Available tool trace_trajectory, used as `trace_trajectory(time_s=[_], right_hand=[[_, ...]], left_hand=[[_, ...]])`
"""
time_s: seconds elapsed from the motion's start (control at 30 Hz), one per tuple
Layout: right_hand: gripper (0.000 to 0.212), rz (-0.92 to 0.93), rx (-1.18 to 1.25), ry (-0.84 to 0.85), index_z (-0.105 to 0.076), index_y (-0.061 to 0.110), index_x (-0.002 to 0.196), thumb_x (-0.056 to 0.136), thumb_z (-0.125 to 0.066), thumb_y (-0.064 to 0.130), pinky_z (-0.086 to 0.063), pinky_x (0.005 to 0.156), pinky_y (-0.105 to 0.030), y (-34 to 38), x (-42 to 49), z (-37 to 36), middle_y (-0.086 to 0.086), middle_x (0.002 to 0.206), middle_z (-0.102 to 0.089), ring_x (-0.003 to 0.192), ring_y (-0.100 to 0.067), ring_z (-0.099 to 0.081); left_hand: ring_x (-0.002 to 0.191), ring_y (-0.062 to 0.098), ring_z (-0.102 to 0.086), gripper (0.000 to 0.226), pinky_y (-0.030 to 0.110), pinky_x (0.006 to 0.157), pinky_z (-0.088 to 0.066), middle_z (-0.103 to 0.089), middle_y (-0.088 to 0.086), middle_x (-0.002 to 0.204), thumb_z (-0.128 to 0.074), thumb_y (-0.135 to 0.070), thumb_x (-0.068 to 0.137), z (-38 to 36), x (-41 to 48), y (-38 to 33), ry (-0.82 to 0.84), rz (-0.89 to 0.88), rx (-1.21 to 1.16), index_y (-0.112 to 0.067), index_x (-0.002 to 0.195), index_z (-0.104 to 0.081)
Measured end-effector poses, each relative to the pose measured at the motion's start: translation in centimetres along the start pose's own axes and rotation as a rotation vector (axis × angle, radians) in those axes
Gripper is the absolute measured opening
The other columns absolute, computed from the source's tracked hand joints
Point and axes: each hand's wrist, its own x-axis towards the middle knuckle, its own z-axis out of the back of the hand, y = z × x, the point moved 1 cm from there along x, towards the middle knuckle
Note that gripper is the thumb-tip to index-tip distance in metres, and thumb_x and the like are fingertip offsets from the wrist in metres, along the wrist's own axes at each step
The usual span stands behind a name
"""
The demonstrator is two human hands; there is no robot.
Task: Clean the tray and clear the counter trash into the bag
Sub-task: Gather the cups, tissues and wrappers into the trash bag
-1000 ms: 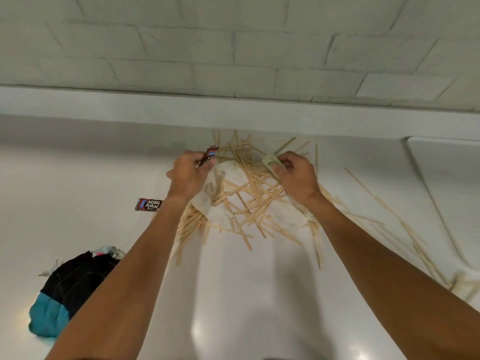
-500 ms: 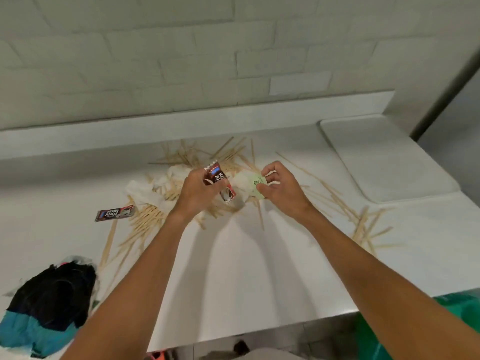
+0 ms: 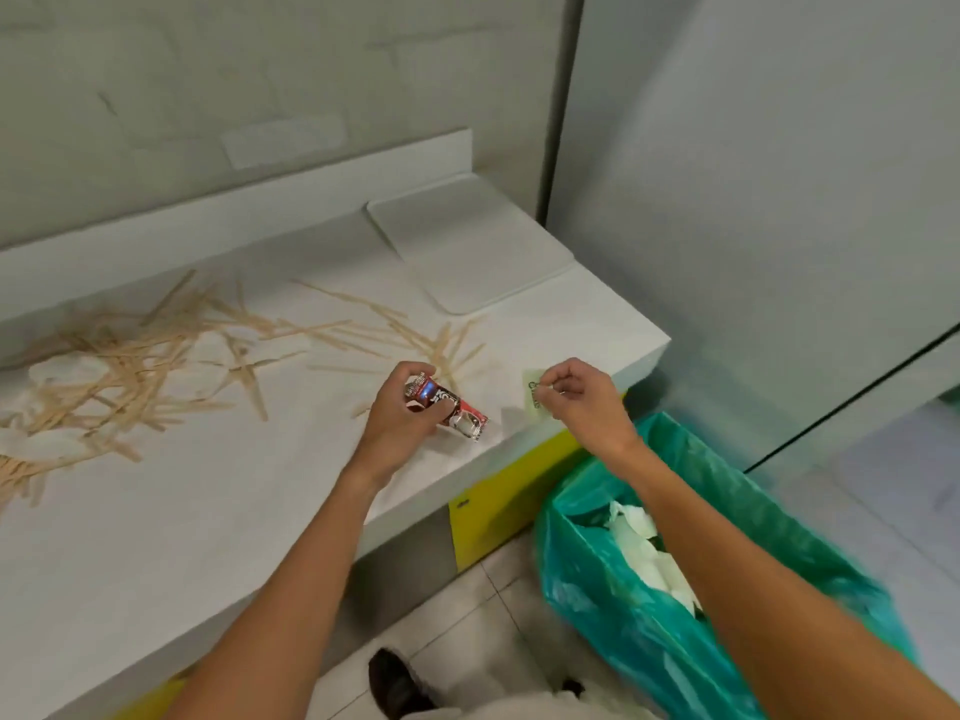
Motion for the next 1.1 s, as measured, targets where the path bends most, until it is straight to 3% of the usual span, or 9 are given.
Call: trace_trajectory(time_s=[0.1,0.23,0.4,0.53,0.67,0.8,0.9,1.03,1.1], right_hand=[[0.012,-0.070,-0.014,-0.098,-0.061,0.021,0.087,0.085,-0.072,0.016,-0.052,0.074,-0.035,-3.9,-3.0,6.0,-0.003,0.084,-0.063,0.076,-0.017,-0.059],[0.013,-0.149,-0.068,-0.191,-0.061,0.021,0.082,0.087,-0.070,0.012,-0.055,0.077,-0.042,-8.1,-7.3,12.5,-0.006,0.086,-0.068,0.082,-0.024,-0.065],[0.007,-0.347,-0.169,-0.330,-0.064,0.016,0.088,0.088,-0.067,0.010,-0.049,0.084,-0.030,-13.6,-11.5,18.6,-0.002,0.102,-0.068,0.098,-0.018,-0.063],[0.008,-0.526,-0.273,-0.339,-0.065,0.013,0.094,0.088,-0.062,0.008,-0.036,0.086,-0.023,-17.0,-14.5,22.2,-0.001,0.105,-0.063,0.105,-0.018,-0.057],[0.006,-0.488,-0.245,-0.296,-0.066,0.014,0.090,0.087,-0.065,0.009,-0.044,0.088,-0.029,-17.0,-15.2,23.3,-0.001,0.099,-0.067,0.098,-0.017,-0.061],[0.006,-0.421,-0.231,-0.243,-0.067,0.016,0.088,0.087,-0.067,0.010,-0.051,0.084,-0.031,-16.3,-14.4,23.5,-0.004,0.094,-0.069,0.091,-0.019,-0.066],[0.010,-0.358,-0.215,-0.173,-0.065,0.019,0.086,0.089,-0.066,0.010,-0.048,0.071,-0.024,-15.1,-13.1,22.6,-0.005,0.091,-0.069,0.085,-0.020,-0.067],[0.008,-0.266,-0.205,-0.103,-0.065,0.017,0.088,0.091,-0.064,0.011,-0.045,0.064,-0.019,-12.9,-10.5,20.3,-0.008,0.092,-0.069,0.077,-0.018,-0.068],[0.005,-0.219,-0.192,-0.053,-0.065,0.017,0.090,0.092,-0.064,0.013,-0.044,0.062,-0.018,-11.4,-8.7,18.1,-0.008,0.092,-0.070,0.080,-0.020,-0.070]], left_hand=[[0.087,0.023,-0.063,0.040,0.040,0.082,-0.059,-0.056,0.013,0.106,-0.072,-0.012,0.085,-6.5,-1.3,0.2,0.090,-0.006,0.032,-0.032,0.115,-0.054],[0.091,0.025,-0.066,0.025,0.044,0.077,-0.060,-0.058,0.003,0.101,-0.072,-0.008,0.086,-14.4,-2.6,0.5,0.180,-0.016,0.110,-0.020,0.103,-0.059],[0.077,0.012,-0.059,0.016,0.022,0.067,-0.052,-0.061,-0.001,0.088,-0.073,-0.013,0.083,-22.1,-3.7,0.5,0.209,-0.043,0.207,-0.014,0.091,-0.059],[0.085,0.018,-0.064,0.011,0.030,0.070,-0.054,-0.068,0.007,0.090,-0.072,-0.012,0.084,-27.0,-4.3,0.2,0.224,-0.023,0.183,-0.009,0.085,-0.061],[0.080,0.019,-0.064,0.010,0.021,0.061,-0.048,-0.068,0.008,0.087,-0.071,-0.013,0.084,-30.1,-3.8,1.3,0.190,0.010,0.159,-0.009,0.083,-0.062],[0.099,0.014,-0.061,0.019,0.025,0.081,-0.047,-0.067,-0.001,0.105,-0.074,-0.026,0.083,-31.0,-2.9,4.5,0.382,0.103,0.384,-0.016,0.097,-0.065],[0.106,0.011,-0.057,0.020,0.025,0.089,-0.044,-0.064,-0.003,0.111,-0.072,-0.027,0.086,-29.5,-2.8,5.6,0.375,0.101,0.438,-0.019,0.102,-0.065],[0.102,0.013,-0.060,0.017,0.025,0.090,-0.048,-0.067,-0.001,0.107,-0.071,-0.020,0.087,-26.5,-2.8,4.7,0.344,0.050,0.388,-0.014,0.103,-0.067],[0.096,0.013,-0.062,0.014,0.014,0.080,-0.047,-0.068,0.001,0.102,-0.070,-0.017,0.088,-24.0,-2.7,3.9,0.322,0.026,0.335,-0.013,0.101,-0.067]])
